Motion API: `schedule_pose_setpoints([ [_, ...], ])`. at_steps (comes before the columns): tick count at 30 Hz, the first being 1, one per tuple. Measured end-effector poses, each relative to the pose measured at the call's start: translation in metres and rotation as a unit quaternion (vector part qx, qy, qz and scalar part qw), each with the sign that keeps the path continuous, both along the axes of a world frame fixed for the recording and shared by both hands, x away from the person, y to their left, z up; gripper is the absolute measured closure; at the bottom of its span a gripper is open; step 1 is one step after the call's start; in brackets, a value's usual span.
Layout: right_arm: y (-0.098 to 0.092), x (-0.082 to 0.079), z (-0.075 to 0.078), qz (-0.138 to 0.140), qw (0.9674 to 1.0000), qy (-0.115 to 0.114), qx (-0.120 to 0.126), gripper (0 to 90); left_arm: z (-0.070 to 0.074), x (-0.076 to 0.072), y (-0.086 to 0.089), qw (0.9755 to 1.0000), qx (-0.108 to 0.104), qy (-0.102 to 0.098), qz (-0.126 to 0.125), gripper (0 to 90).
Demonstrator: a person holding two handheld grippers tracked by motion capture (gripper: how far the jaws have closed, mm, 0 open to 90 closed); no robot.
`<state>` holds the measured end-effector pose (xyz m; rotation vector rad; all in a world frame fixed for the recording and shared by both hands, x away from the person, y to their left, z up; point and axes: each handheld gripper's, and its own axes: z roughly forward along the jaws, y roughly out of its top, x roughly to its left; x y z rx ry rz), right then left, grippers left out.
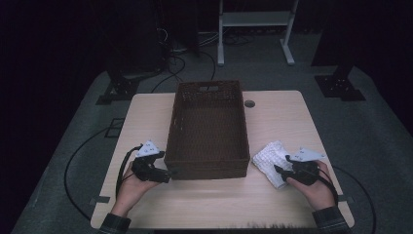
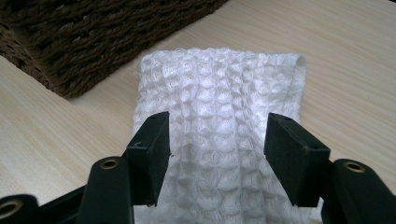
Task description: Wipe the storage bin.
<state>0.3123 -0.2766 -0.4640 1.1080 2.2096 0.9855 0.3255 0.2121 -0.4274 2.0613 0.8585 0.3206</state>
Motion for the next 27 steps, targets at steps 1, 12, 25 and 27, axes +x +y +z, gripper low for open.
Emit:
schedule_pose_setpoints([
  [1,0.0,0.0,0.0,0.0,1.0,0.0,-0.001,39.8,-0.003,0.0,-0.001,1.0,0.003,0.001,0.002,9.1],
  [12,0.004,0.002,-0.005,0.006,0.9999,0.002,-0.008,38.5,-0.03,0.003,-0.004,0.9997,0.018,0.014,0.011,9.7],
  [25,0.004,0.004,-0.008,0.007,0.9999,0.004,-0.012,38.5,-0.047,0.009,0.001,0.9982,0.039,0.025,0.038,12.6],
  [27,0.004,0.004,-0.008,0.006,0.9999,0.005,-0.011,38.5,-0.046,0.009,0.002,0.9981,0.042,0.023,0.04,12.6],
])
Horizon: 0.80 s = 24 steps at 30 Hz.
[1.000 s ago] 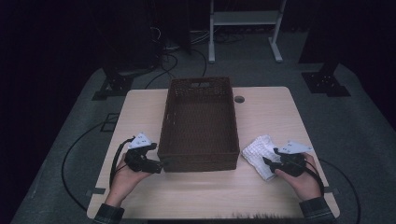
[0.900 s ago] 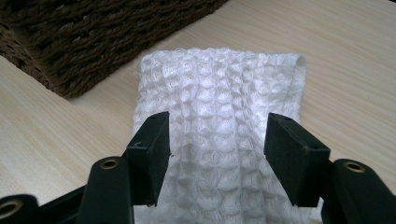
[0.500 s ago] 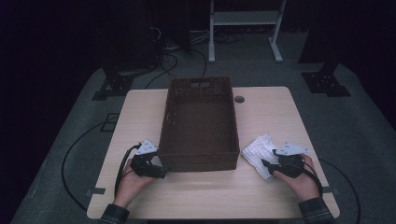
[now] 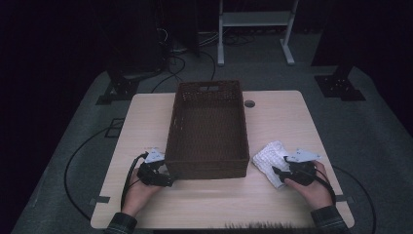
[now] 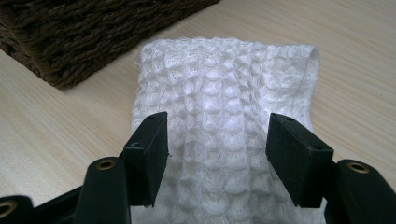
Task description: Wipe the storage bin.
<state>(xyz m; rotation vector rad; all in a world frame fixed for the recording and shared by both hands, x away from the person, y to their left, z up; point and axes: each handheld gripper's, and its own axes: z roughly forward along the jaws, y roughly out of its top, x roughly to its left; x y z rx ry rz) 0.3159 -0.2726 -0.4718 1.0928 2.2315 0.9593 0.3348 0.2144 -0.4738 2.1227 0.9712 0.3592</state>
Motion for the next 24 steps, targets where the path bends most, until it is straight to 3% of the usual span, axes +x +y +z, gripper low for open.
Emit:
schedule_pose_setpoints([
  [13,0.001,0.001,-0.002,0.001,1.0,0.003,-0.005,38.6,0.0,0.012,0.03,0.9989,0.002,-0.015,0.044,13.0],
  [19,0.001,0.001,-0.003,0.0,1.0,0.006,-0.006,38.6,-0.002,0.017,0.035,0.9994,0.0,-0.012,0.032,13.7],
  [24,0.001,0.001,-0.004,0.0,0.9999,0.007,-0.008,38.3,-0.006,0.019,0.029,0.9999,0.003,-0.007,0.011,14.8],
])
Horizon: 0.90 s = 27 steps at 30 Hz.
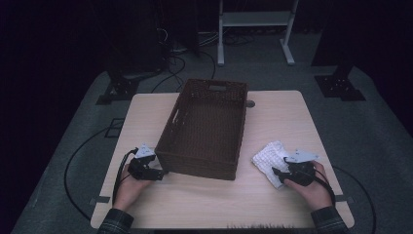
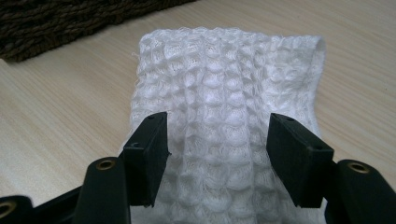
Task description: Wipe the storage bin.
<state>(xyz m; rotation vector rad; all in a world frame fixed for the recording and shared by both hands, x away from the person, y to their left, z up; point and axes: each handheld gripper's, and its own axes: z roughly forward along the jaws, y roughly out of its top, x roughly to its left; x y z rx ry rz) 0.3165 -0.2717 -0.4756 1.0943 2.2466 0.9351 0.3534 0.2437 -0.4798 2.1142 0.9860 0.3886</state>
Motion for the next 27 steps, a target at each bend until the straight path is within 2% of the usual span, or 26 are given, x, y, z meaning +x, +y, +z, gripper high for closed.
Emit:
schedule_pose_setpoints([
  [4,0.0,0.0,-0.001,-0.003,1.0,0.003,0.0,37.7,-0.003,0.002,-0.003,0.9999,-0.004,0.001,-0.012,17.0],
  [9,0.001,0.003,-0.001,-0.001,1.0,0.002,0.001,37.0,-0.008,0.004,-0.008,0.9992,-0.023,0.009,-0.03,18.4],
  [16,0.001,0.004,-0.002,0.0,1.0,0.0,0.0,36.2,-0.012,0.005,-0.007,0.9986,-0.034,0.007,-0.04,22.1],
  [18,0.001,0.004,-0.002,-0.003,1.0,0.003,0.001,36.1,-0.014,0.004,-0.006,0.9983,-0.03,-0.008,-0.049,22.1],
  [20,0.001,0.004,-0.003,-0.002,1.0,0.002,0.0,36.0,-0.017,0.002,-0.005,0.9981,-0.017,-0.021,-0.055,22.4],
  [22,0.001,0.004,-0.003,-0.002,1.0,0.002,0.0,35.9,-0.017,0.001,-0.005,0.9979,0.006,-0.025,-0.059,24.4],
  [27,0.001,0.005,-0.003,-0.002,1.0,0.003,-0.002,35.4,-0.018,0.0,-0.006,0.9975,0.012,-0.026,-0.064,27.6],
])
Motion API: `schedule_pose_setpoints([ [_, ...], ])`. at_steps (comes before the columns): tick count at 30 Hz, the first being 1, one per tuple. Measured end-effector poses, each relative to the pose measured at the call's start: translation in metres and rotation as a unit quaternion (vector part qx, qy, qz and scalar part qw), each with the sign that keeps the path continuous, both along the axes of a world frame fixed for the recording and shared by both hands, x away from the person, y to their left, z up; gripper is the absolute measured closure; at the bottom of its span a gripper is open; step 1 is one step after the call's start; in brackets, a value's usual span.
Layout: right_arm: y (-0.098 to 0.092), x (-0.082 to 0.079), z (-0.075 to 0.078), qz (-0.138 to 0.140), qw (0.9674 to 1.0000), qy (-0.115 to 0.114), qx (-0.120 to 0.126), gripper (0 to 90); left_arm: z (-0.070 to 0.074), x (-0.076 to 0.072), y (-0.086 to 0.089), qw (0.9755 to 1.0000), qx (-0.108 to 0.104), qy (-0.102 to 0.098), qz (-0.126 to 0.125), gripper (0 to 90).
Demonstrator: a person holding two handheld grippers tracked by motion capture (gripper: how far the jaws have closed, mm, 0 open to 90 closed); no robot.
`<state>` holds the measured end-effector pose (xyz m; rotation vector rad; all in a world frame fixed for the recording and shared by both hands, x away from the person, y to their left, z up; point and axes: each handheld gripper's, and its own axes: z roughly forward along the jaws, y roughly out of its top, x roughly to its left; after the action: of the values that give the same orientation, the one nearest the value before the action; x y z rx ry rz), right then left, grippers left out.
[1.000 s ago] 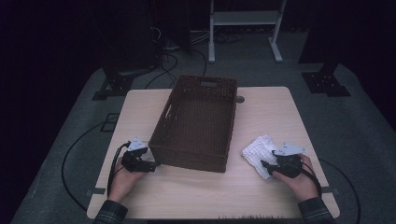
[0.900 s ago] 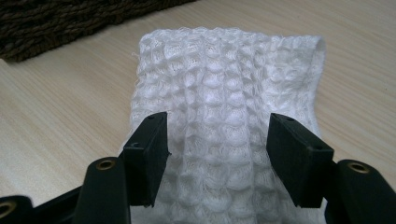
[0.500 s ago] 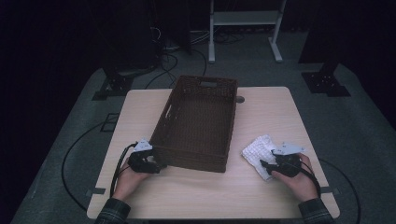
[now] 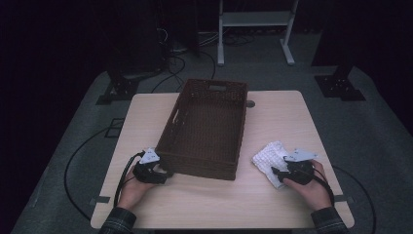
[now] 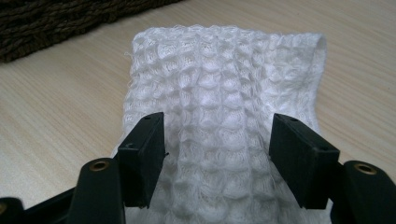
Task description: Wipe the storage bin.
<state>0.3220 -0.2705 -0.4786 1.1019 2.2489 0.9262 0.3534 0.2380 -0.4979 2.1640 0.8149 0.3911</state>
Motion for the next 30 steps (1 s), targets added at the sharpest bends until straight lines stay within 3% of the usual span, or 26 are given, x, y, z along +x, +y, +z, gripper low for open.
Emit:
schedule_pose_setpoints([
  [10,0.002,0.007,0.006,0.004,1.0,-0.006,0.005,32.4,0.0,0.0,0.001,1.0,0.003,0.0,-0.001,30.8],
  [17,0.011,0.02,-0.004,0.004,0.9998,0.017,-0.01,32.2,0.0,0.0,0.001,1.0,0.003,0.0,-0.001,30.8],
  [24,0.008,0.027,-0.01,0.001,0.9993,0.037,0.004,30.8,0.0,-0.001,0.0,1.0,0.001,-0.001,0.002,31.1],
  [27,0.007,0.028,-0.012,0.003,0.9991,0.042,0.008,33.6,0.0,-0.001,-0.001,1.0,0.001,-0.001,0.001,31.4],
  [30,0.006,0.03,-0.012,0.008,0.9987,0.047,0.02,44.4,0.001,-0.002,-0.002,1.0,0.002,-0.003,-0.003,32.8],
])
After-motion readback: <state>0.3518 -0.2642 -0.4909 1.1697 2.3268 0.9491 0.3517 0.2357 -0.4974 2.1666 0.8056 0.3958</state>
